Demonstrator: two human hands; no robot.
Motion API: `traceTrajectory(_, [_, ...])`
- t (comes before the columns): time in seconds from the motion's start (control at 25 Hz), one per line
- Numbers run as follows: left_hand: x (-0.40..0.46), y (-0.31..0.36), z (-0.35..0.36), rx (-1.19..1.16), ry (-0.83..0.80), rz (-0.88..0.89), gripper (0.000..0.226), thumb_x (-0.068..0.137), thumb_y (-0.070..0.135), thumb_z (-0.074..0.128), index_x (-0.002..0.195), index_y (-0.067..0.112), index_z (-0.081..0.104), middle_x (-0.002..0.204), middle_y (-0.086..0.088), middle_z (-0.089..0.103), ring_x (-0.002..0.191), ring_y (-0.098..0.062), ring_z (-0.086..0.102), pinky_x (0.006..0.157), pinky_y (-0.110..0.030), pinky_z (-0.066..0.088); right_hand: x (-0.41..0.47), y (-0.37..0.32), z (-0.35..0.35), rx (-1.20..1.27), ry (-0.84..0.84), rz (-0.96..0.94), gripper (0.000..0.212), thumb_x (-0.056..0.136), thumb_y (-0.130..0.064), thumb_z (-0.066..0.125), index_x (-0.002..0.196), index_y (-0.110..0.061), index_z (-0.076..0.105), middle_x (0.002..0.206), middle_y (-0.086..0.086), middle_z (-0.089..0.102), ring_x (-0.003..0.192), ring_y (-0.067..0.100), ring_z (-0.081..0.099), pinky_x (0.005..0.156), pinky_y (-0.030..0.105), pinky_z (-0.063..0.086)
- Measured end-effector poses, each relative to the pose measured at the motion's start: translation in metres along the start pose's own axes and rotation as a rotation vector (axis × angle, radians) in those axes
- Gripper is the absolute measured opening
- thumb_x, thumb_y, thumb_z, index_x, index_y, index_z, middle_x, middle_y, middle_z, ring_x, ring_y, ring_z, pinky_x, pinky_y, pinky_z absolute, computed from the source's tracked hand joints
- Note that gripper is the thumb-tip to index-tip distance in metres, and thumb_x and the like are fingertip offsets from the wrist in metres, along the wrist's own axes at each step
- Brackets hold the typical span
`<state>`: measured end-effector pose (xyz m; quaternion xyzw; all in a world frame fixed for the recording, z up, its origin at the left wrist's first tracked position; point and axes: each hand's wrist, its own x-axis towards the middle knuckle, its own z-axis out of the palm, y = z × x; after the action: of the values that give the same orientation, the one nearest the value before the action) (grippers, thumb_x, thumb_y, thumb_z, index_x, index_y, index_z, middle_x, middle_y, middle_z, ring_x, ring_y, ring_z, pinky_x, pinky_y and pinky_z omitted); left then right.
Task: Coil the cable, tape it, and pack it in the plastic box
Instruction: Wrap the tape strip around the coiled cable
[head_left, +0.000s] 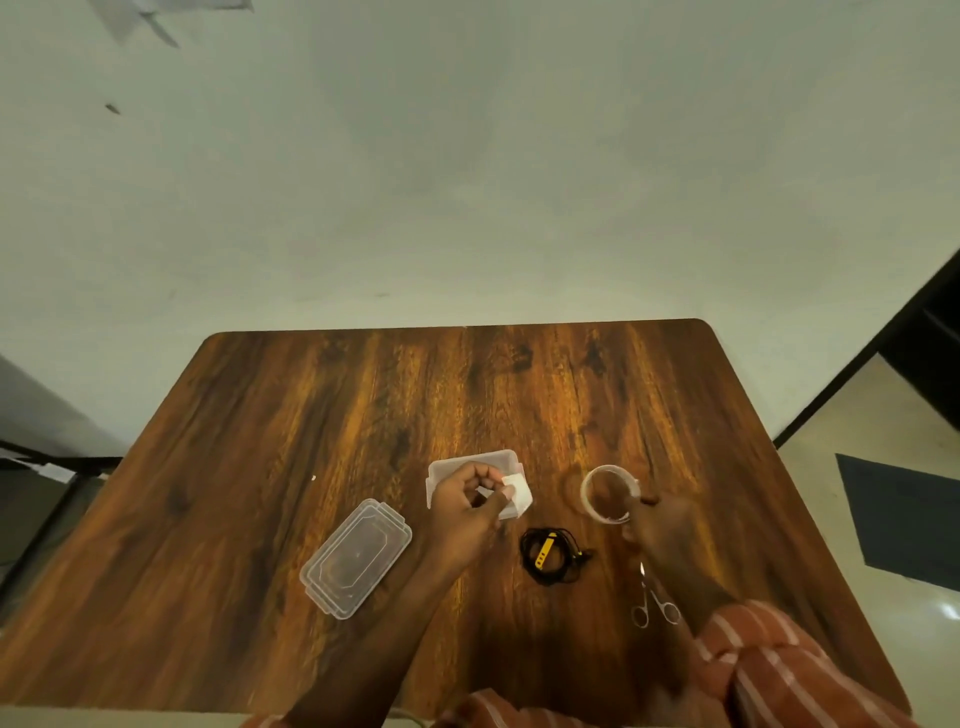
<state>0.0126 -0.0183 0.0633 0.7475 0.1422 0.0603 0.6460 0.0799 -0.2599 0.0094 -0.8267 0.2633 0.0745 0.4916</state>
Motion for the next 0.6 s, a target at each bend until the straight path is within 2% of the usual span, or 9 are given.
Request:
traceTrajectory(0.08, [-0.002,0.009,0.004,-0.098,-0.029,-0.010,0.017,0.080,0.003,0.074,0.093,0.012,0.068,0.081,-0.001,0.067,0.067,-0.015,0.065,0.055,-0.025,0.051,0.019,0.004,-0.002,0.052,-0.026,0.159,0.026,0.089,-0.022,0.068,0.093,0.004,0.070,0.068,0.017,0.073,0.058,0.029,0.071,0.065,0.047,0.060])
traceTrajectory(0.16, [-0.001,0.018,0.003,-0.155,-0.082,-0.003,0.026,0.083,-0.001,0.071,0.107,0.010,0.067,0.079,-0.004,0.065,0.064,-0.011,0.063,0.058,-0.021,0.050,0.022,0.012,0.000,0.115,-0.059,0.254,0.030,0.086,-0.025,0.072,0.100,0.002,0.070,0.074,0.016,0.072,0.065,0.033,0.072,0.072,0.052,0.062])
traceTrajectory(0.24, [0.002,0.029,0.002,-0.167,-0.127,0.016,0.025,0.085,-0.001,0.068,0.108,0.010,0.069,0.084,-0.015,0.066,0.062,-0.009,0.064,0.058,-0.019,0.049,0.005,0.005,0.001,0.131,0.007,0.185,0.030,0.086,-0.032,0.067,0.100,-0.006,0.071,0.080,0.013,0.073,0.069,0.031,0.072,0.061,0.047,0.062])
traceTrajectory(0.32, [0.010,0.036,0.001,-0.214,-0.191,0.029,0.018,0.085,-0.002,0.067,0.095,0.012,0.073,0.093,-0.016,0.071,0.072,-0.009,0.066,0.062,-0.020,0.050,-0.015,-0.012,0.005,0.201,-0.007,0.111,0.024,0.089,-0.032,0.061,0.093,-0.010,0.070,0.084,0.009,0.070,0.070,0.026,0.067,0.051,0.031,0.050])
traceTrajectory(0.36, [0.013,0.037,0.001,-0.259,-0.246,0.039,0.018,0.083,-0.002,0.067,0.090,0.014,0.073,0.097,-0.010,0.072,0.082,-0.010,0.067,0.067,-0.021,0.051,-0.027,-0.024,0.008,0.295,-0.138,0.108,0.022,0.090,-0.033,0.060,0.086,-0.013,0.068,0.081,0.008,0.067,0.067,0.022,0.063,0.051,0.027,0.044])
traceTrajectory(0.4, [0.017,0.039,0.001,-0.305,-0.320,0.047,0.019,0.080,-0.001,0.067,0.085,0.016,0.073,0.102,-0.003,0.071,0.093,-0.012,0.065,0.074,-0.023,0.052,-0.039,-0.037,0.011,0.403,-0.341,0.134,0.028,0.090,-0.039,0.060,0.082,-0.014,0.067,0.079,0.008,0.065,0.066,0.020,0.061,0.052,0.027,0.043])
traceTrajectory(0.48, [0.026,0.040,0.002,-0.348,-0.491,0.057,0.015,0.076,0.006,0.067,0.080,0.019,0.072,0.117,0.002,0.066,0.111,-0.017,0.058,0.089,-0.029,0.048,-0.055,-0.059,0.012,0.565,-0.748,0.234,0.047,0.091,-0.054,0.053,0.093,-0.011,0.073,0.088,0.010,0.071,0.078,0.022,0.066,0.064,0.033,0.050])
traceTrajectory(0.52, [0.030,0.039,0.002,-0.349,-0.568,0.058,0.012,0.075,0.009,0.067,0.080,0.019,0.071,0.124,-0.001,0.062,0.117,-0.020,0.055,0.094,-0.034,0.045,-0.060,-0.065,0.011,0.622,-0.886,0.259,0.053,0.091,-0.057,0.051,0.102,-0.010,0.073,0.095,0.012,0.073,0.087,0.025,0.068,0.070,0.036,0.052])
traceTrajectory(0.6, [0.038,0.039,0.000,-0.364,-0.682,0.028,0.010,0.075,0.009,0.066,0.079,0.017,0.069,0.133,-0.008,0.055,0.125,-0.026,0.048,0.101,-0.042,0.038,-0.060,-0.069,0.007,0.678,-1.046,0.242,0.052,0.086,-0.052,0.063,0.109,-0.007,0.071,0.103,0.013,0.073,0.094,0.025,0.069,0.076,0.037,0.053])
